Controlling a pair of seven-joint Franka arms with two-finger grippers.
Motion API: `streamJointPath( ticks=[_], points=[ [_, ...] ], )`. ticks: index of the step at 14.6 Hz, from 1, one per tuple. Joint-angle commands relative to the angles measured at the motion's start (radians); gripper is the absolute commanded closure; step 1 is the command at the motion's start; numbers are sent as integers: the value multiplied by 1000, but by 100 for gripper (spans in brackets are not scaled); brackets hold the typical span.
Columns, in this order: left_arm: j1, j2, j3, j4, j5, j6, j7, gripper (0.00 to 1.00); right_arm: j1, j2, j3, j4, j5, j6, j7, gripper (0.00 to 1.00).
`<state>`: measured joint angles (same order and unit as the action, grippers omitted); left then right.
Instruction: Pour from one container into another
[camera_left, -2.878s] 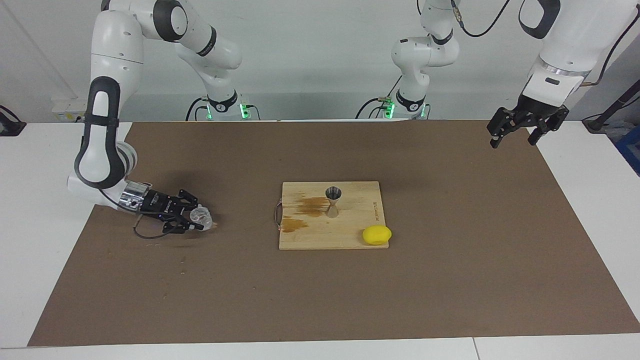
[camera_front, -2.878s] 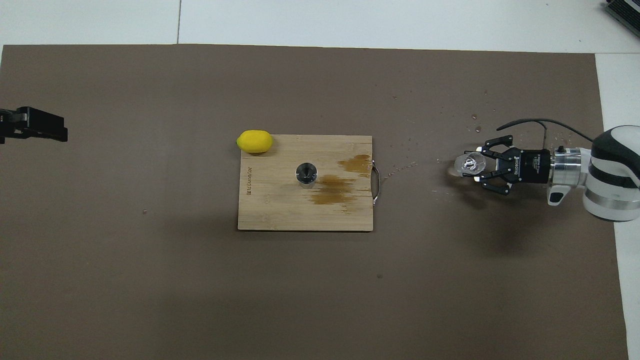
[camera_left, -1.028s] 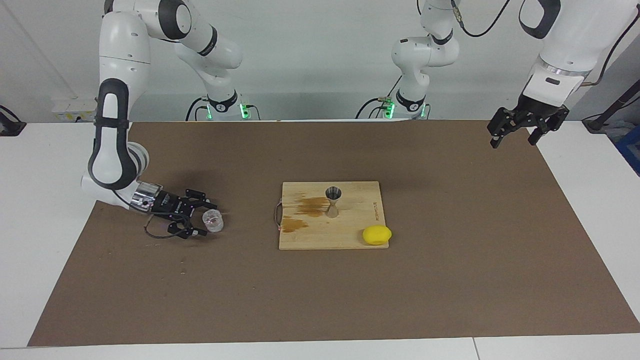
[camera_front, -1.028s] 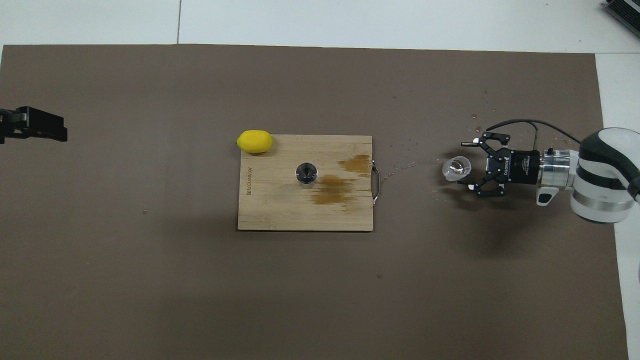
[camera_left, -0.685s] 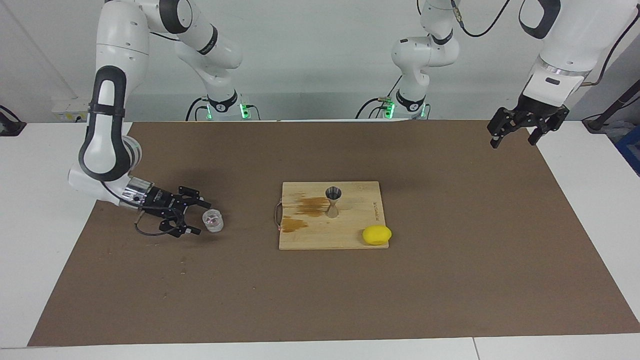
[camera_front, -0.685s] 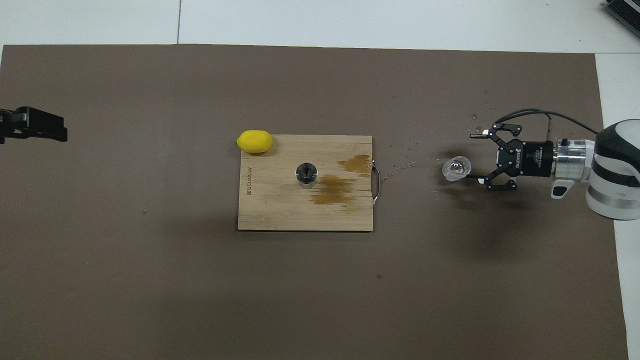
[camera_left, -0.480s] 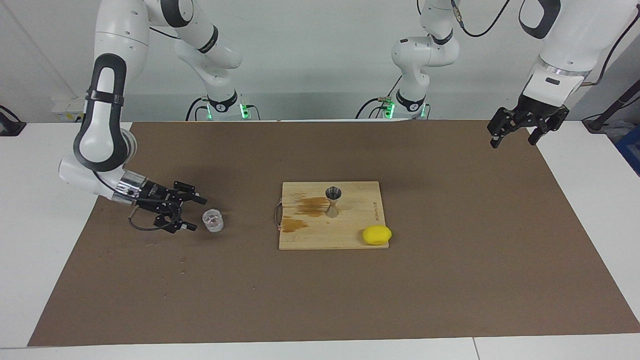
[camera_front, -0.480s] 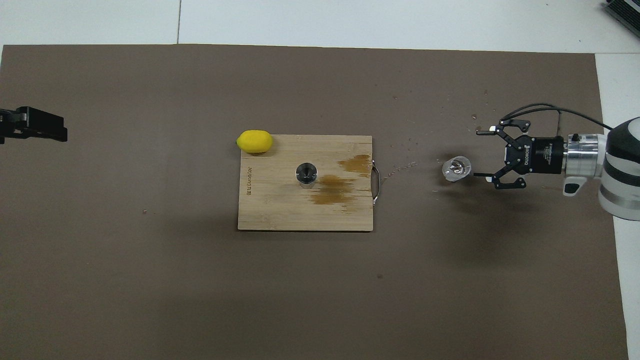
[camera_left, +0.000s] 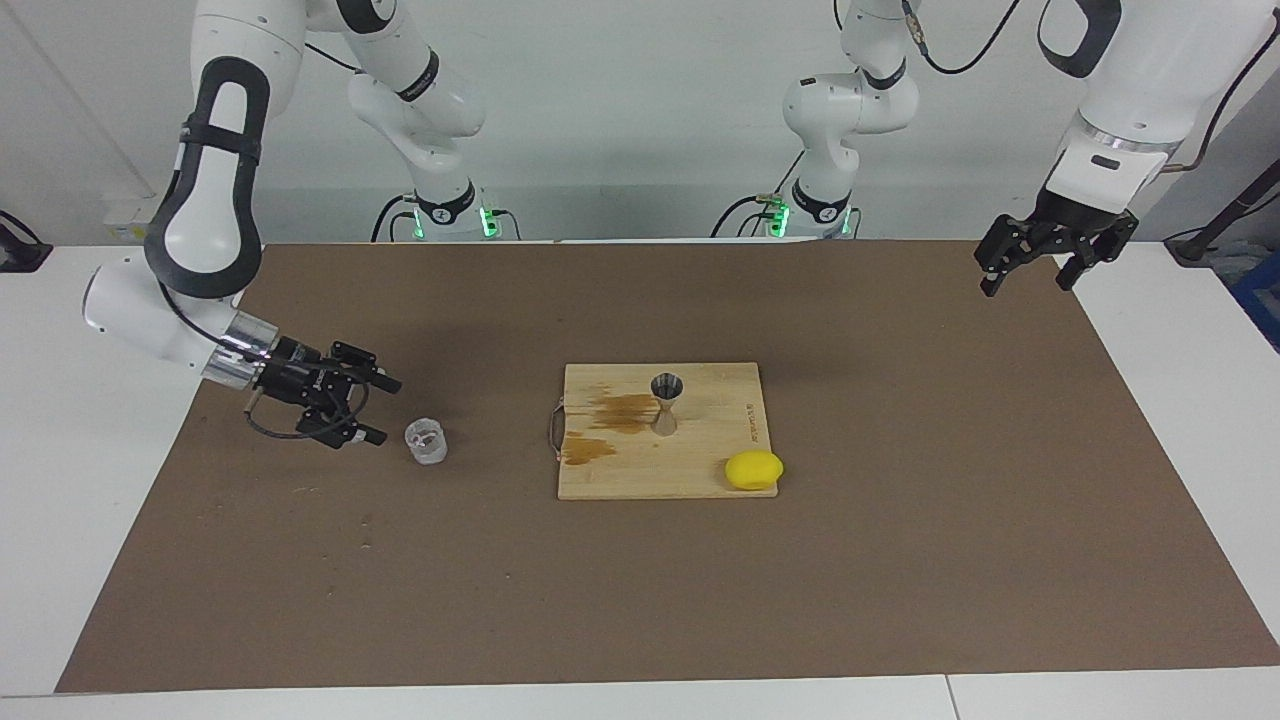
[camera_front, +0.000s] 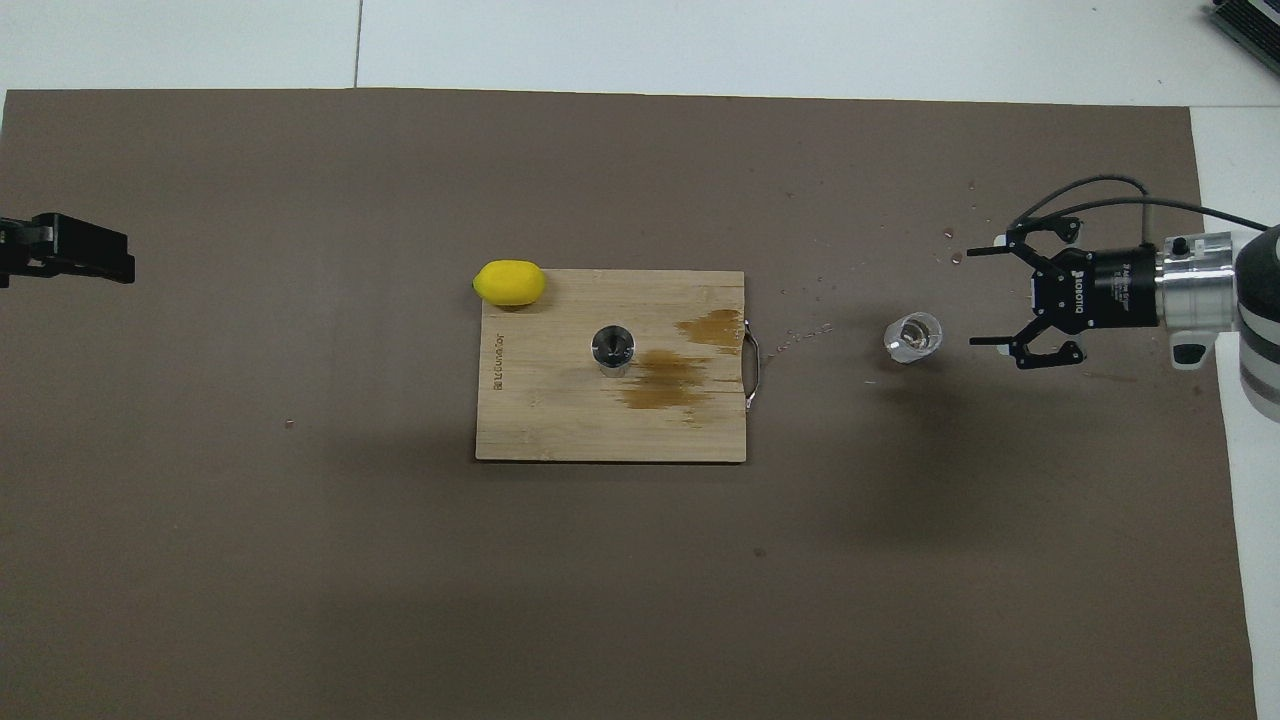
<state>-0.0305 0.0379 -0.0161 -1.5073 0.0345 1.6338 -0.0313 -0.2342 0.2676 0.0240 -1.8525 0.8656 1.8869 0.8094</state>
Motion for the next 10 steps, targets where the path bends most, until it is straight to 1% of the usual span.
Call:
streamJointPath(
  ticks=[1,3,5,6,8,10],
  points=[
    [6,-24,-4,-27,19,12,-9,0,24,-30,2,30,-117,11,25,0],
    [6,-23,-4,-27,19,12,-10,0,38,-40,8,68,-231,11,27,0],
    [6,-24,-4,-27,19,12,-10,0,114,-63,5,95,-374,15,31,0],
    [6,-23,-4,-27,19,12,-10,0,133,-83,8,96,-437,29,31,0],
    [6,-24,-4,-27,19,12,-10,0,167,-109,8,98,-514,37,14,0],
    [6,-23,-4,-27,19,12,-10,0,223,-131,8,114,-627,37,-5,0]
  ],
)
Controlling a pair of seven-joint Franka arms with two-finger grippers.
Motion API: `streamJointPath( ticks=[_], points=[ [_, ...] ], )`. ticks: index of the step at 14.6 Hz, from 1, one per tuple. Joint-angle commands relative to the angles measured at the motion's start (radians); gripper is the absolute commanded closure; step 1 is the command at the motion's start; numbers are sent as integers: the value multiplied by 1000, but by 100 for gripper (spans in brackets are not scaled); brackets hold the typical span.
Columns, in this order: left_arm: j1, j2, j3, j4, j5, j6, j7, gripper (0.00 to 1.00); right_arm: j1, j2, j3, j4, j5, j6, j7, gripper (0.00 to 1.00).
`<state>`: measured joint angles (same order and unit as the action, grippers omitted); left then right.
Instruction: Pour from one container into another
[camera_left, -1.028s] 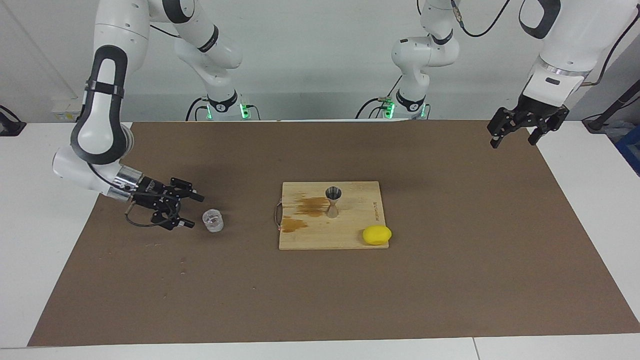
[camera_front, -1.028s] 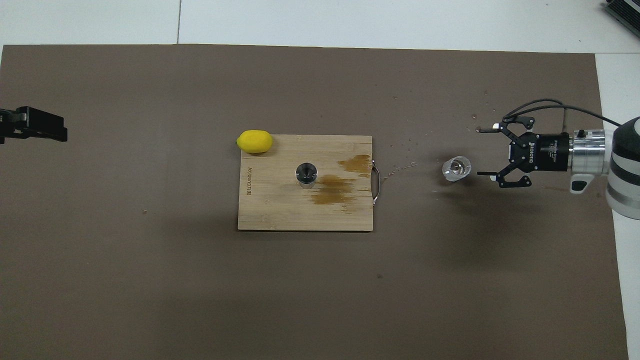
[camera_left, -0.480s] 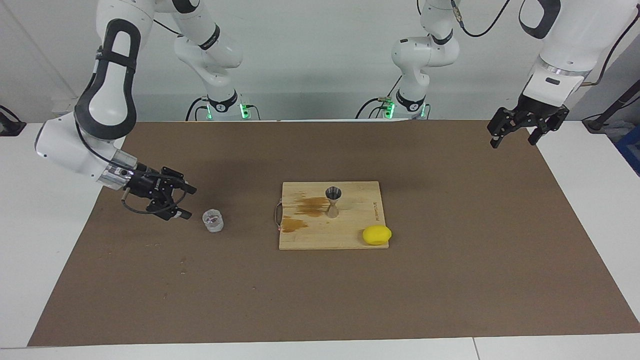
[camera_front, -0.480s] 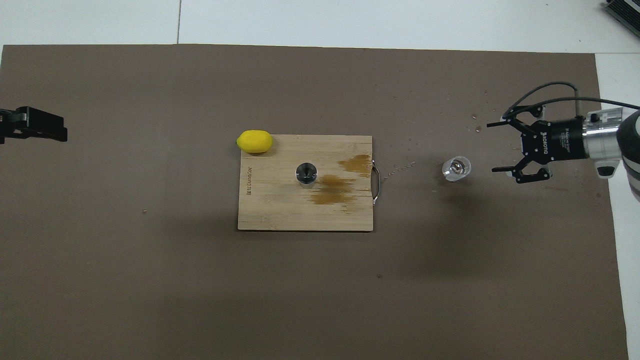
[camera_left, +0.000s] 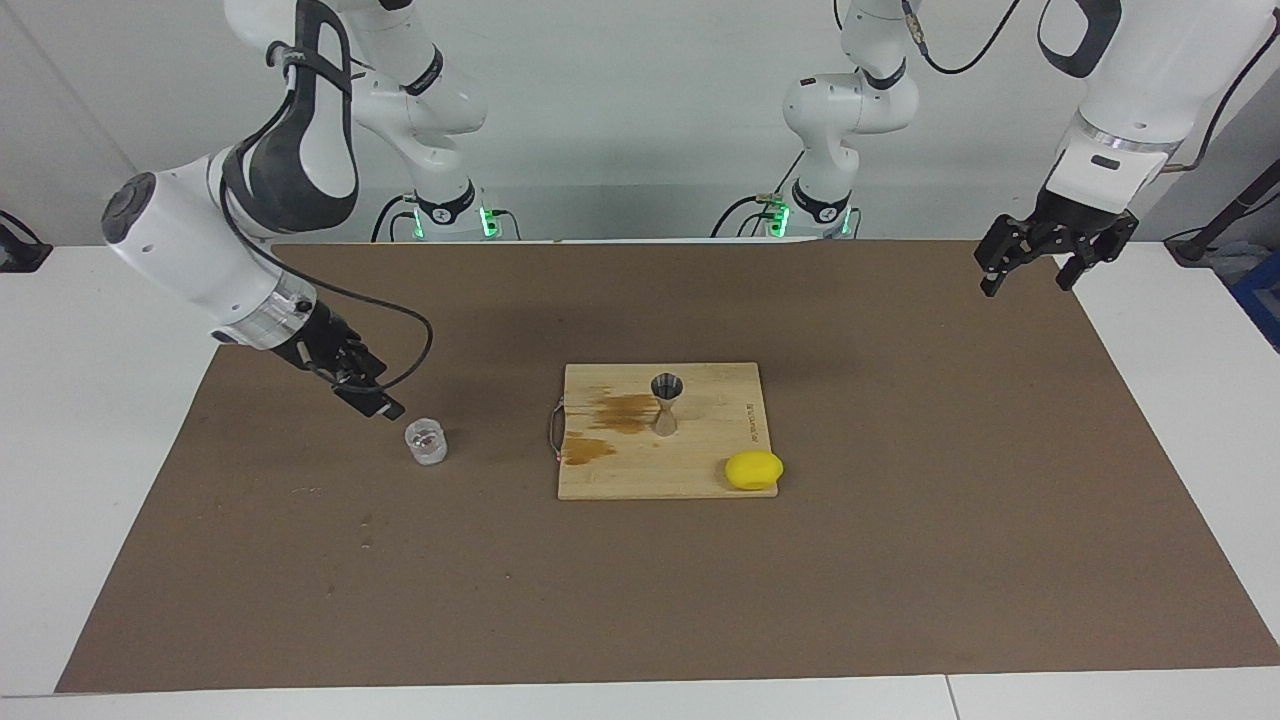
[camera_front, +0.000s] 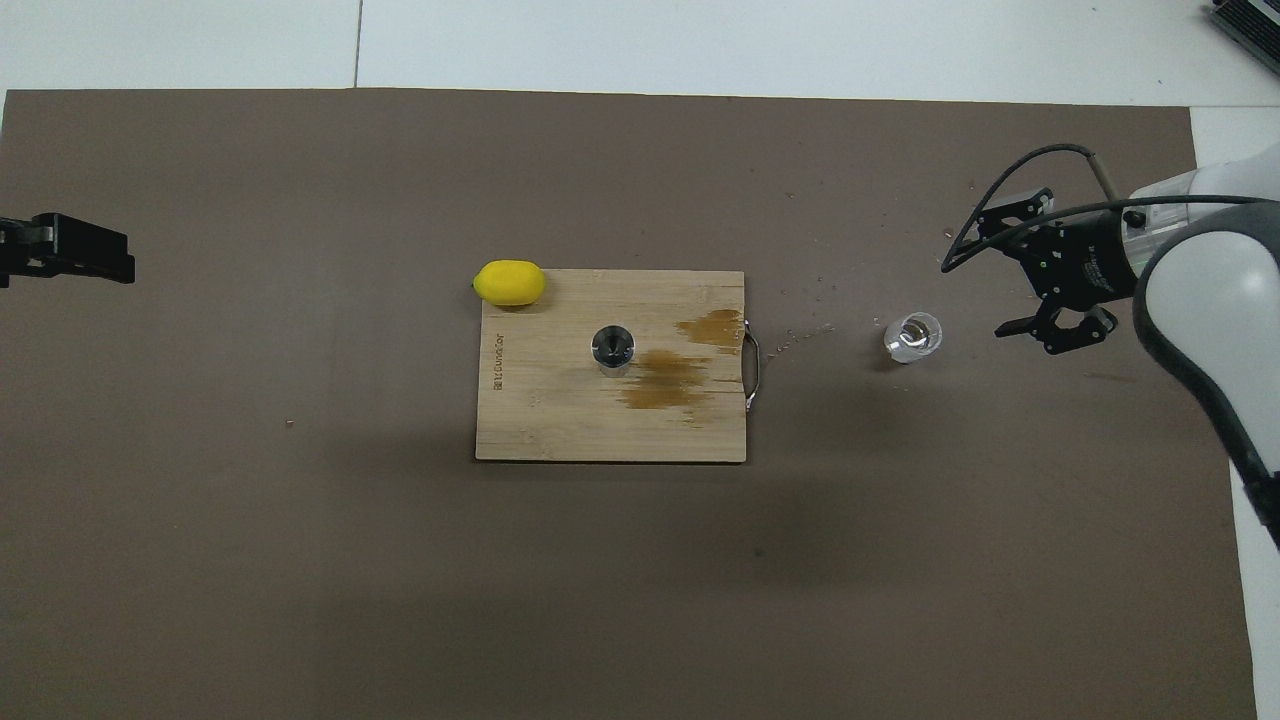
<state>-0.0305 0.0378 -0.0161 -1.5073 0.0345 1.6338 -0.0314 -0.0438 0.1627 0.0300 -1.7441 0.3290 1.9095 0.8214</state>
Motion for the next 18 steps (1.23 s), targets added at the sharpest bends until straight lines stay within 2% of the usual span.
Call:
streamJointPath(
  ticks=[1,8,12,14,16,18],
  points=[
    [6,-24,-4,-27,19,14,-9,0,50,-32,2,18,-140,13,-31,0],
    [6,-24,-4,-27,19,12,-10,0,107,-130,2,26,-335,-41,-224,0],
    [6,-24,-2,-27,19,12,-9,0,101,-202,-8,28,-344,-134,-384,0],
    [6,-24,-4,-25,19,12,-9,0,55,-233,-4,38,-356,-211,-532,0],
    [6,-23,-2,-27,19,14,-9,0,29,-236,-16,55,-358,-246,-568,0],
    [6,-24,-2,-27,19,14,-9,0,53,-217,-66,118,-363,-295,-582,0]
  ],
)
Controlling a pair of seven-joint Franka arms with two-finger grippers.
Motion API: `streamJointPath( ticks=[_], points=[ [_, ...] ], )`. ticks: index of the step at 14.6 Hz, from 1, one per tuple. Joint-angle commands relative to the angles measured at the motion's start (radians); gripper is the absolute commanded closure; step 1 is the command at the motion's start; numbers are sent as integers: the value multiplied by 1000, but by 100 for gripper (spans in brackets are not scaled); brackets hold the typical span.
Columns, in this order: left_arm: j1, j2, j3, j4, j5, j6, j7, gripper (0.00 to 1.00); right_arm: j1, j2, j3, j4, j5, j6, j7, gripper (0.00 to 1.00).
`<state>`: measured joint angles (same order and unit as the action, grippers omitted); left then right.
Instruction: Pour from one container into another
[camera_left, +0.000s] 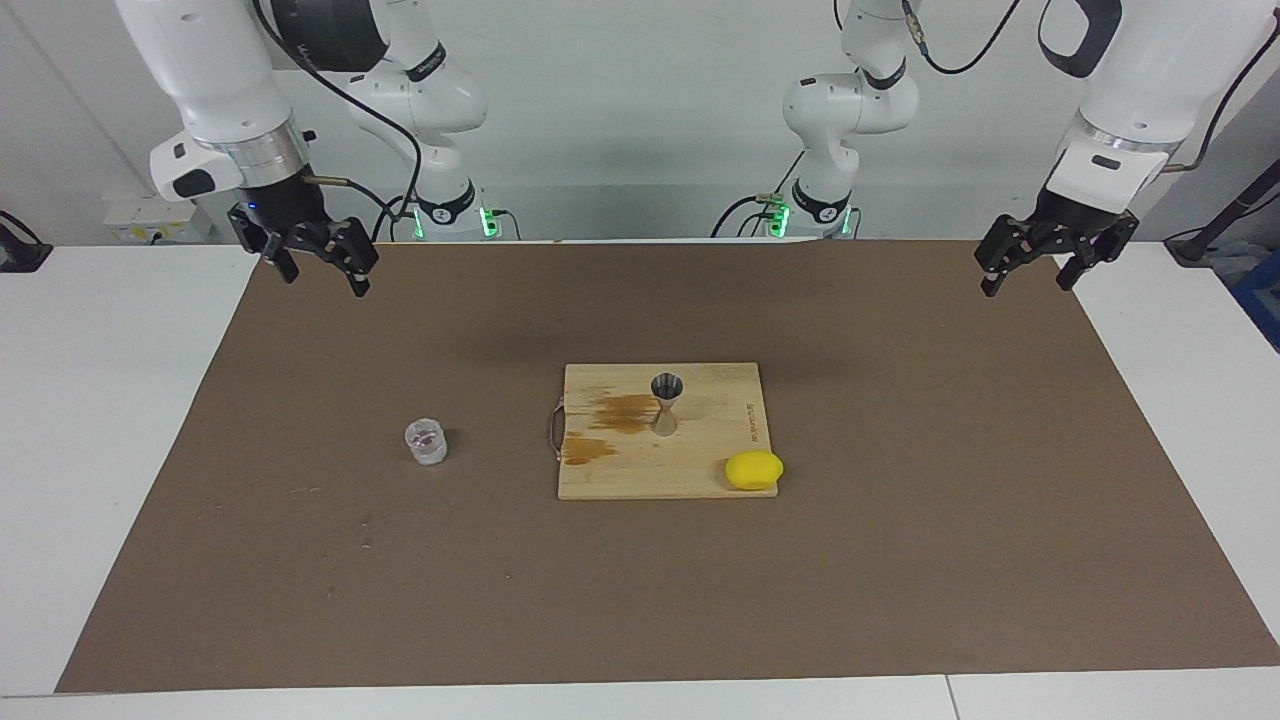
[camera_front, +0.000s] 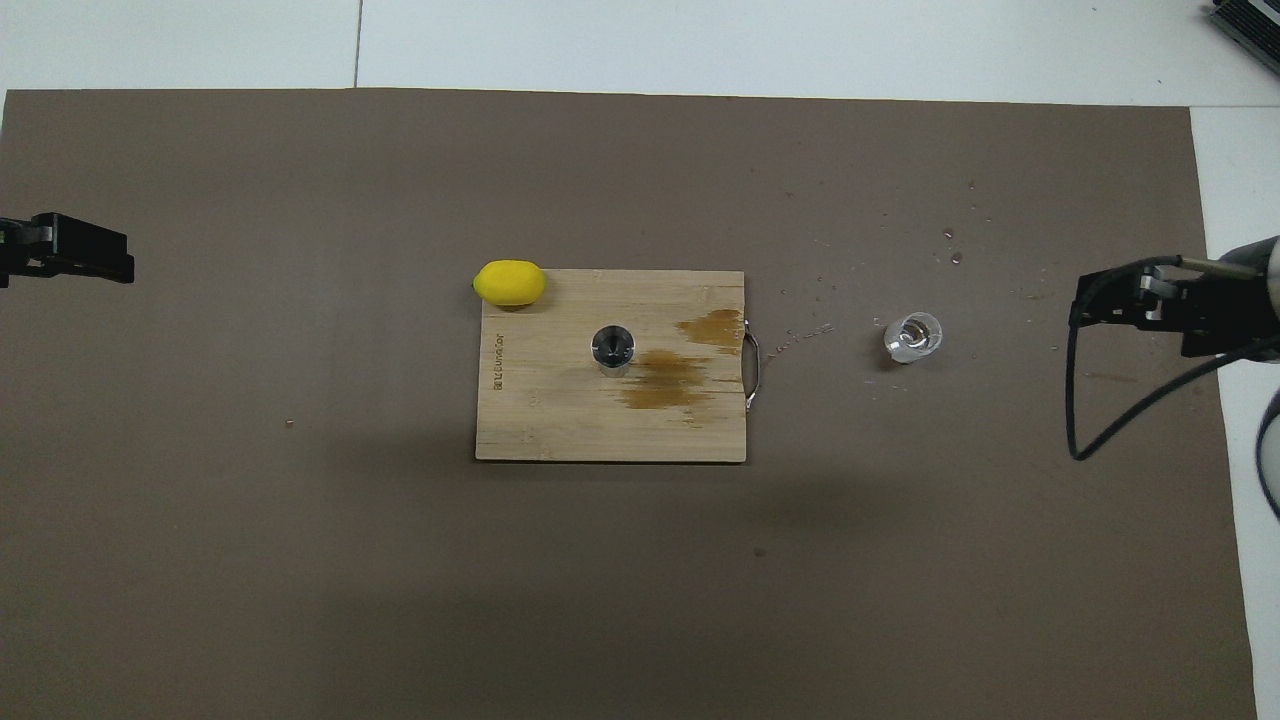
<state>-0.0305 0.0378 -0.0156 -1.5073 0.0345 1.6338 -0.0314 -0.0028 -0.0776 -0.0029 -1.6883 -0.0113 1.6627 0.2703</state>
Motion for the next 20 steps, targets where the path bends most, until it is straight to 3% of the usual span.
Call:
streamJointPath(
  ticks=[1,9,12,20],
  points=[
    [6,-22,-3,-27,19,14,-8,0,42,38,-64,85,-19,-63,-34,0],
    [6,-24,-3,-27,19,14,-8,0,60,22,-60,81,-19,-119,-86,0],
    [6,-22,-3,-27,19,15,-8,0,50,22,-63,81,-13,-107,-216,0],
    [7,-24,-3,-27,19,15,-8,0,46,18,-62,87,-3,-147,-208,0]
  ],
)
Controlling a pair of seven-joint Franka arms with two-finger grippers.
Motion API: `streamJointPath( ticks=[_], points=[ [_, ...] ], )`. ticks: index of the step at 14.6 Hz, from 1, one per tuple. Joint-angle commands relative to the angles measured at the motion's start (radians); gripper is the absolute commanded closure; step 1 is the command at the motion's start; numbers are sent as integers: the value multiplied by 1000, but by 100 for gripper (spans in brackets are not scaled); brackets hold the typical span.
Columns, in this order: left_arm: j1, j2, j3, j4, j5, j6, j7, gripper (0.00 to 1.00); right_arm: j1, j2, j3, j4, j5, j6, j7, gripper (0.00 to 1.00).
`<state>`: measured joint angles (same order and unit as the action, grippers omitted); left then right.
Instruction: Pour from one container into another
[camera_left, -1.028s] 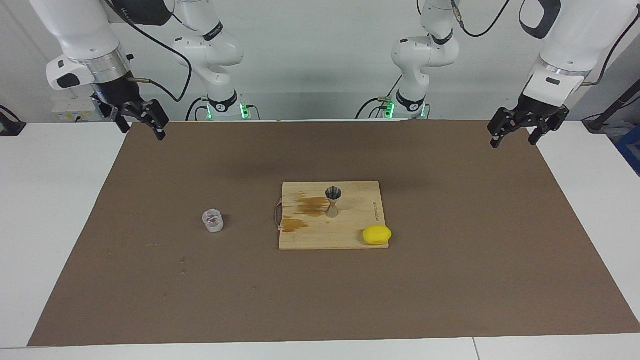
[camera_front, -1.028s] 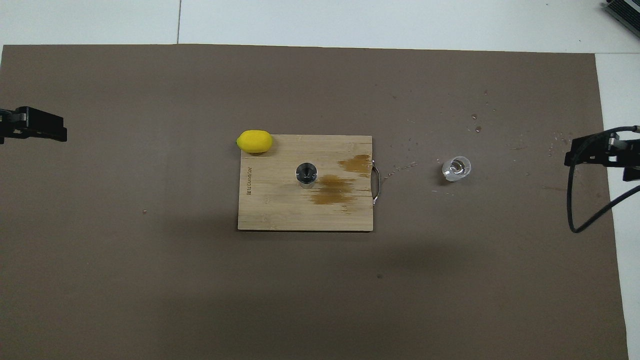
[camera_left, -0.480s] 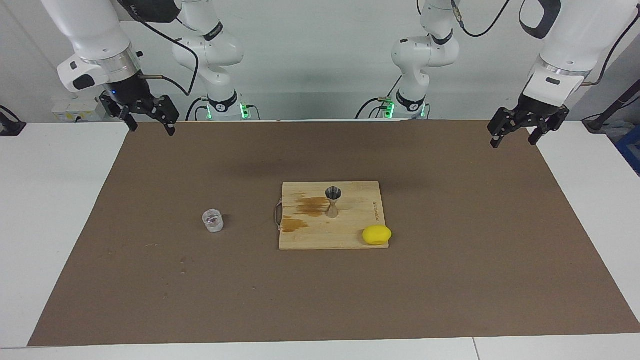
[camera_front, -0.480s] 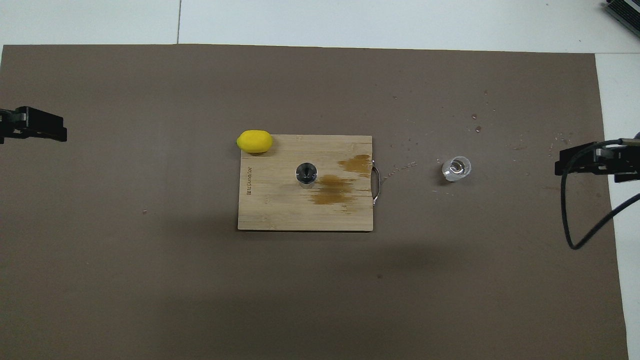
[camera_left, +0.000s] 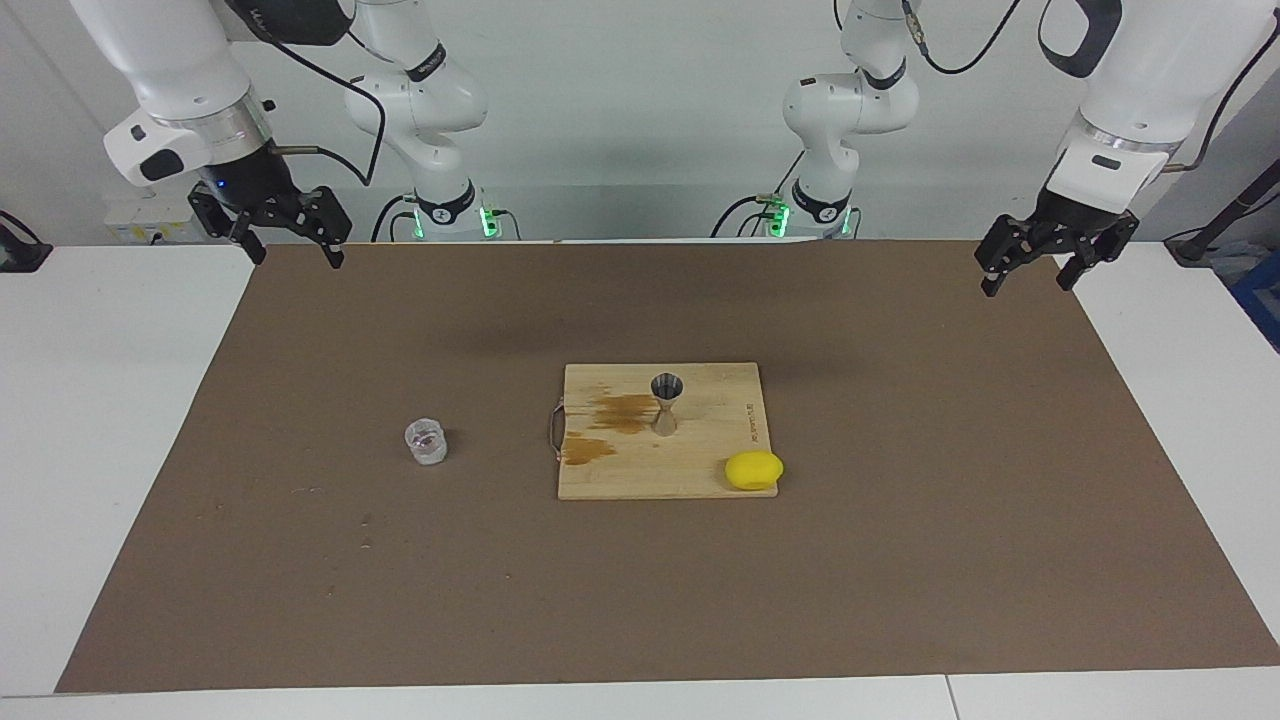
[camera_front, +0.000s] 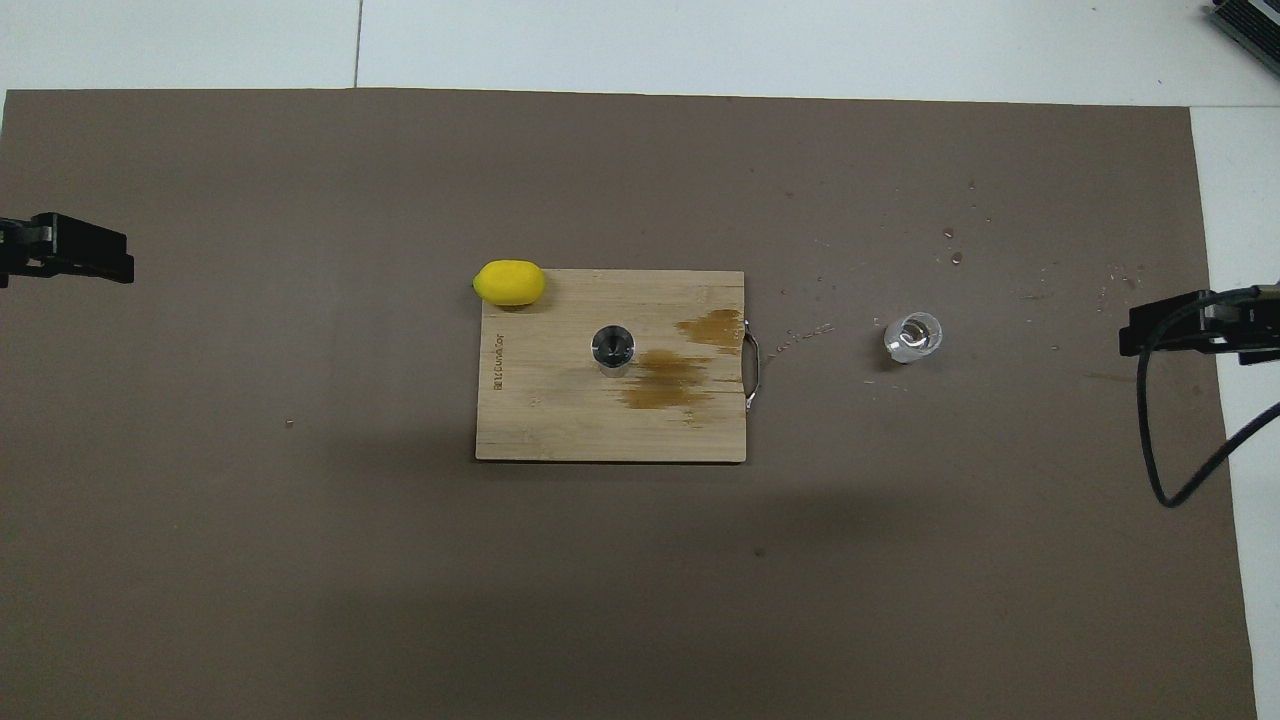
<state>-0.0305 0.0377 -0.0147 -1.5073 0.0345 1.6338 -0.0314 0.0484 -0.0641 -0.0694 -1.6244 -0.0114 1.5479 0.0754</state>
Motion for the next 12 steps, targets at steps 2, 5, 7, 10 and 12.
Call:
streamJointPath(
  ticks=[2,5,7,10,12],
  points=[
    [7,-24,-4,-28,19,17,-8,0,-5,-3,3,21,-4,-31,3,0],
    [12,-24,-4,-28,19,17,-5,0,-5,-11,3,9,-4,-28,10,0],
    [12,-24,-4,-28,19,17,-5,0,-5,-11,3,9,-4,-28,10,0],
    [12,-24,-4,-30,19,18,-5,0,-4,-11,2,8,-13,-17,7,0],
    [12,-24,-4,-30,19,20,-5,0,-5,-11,2,4,-21,18,3,0]
  ],
)
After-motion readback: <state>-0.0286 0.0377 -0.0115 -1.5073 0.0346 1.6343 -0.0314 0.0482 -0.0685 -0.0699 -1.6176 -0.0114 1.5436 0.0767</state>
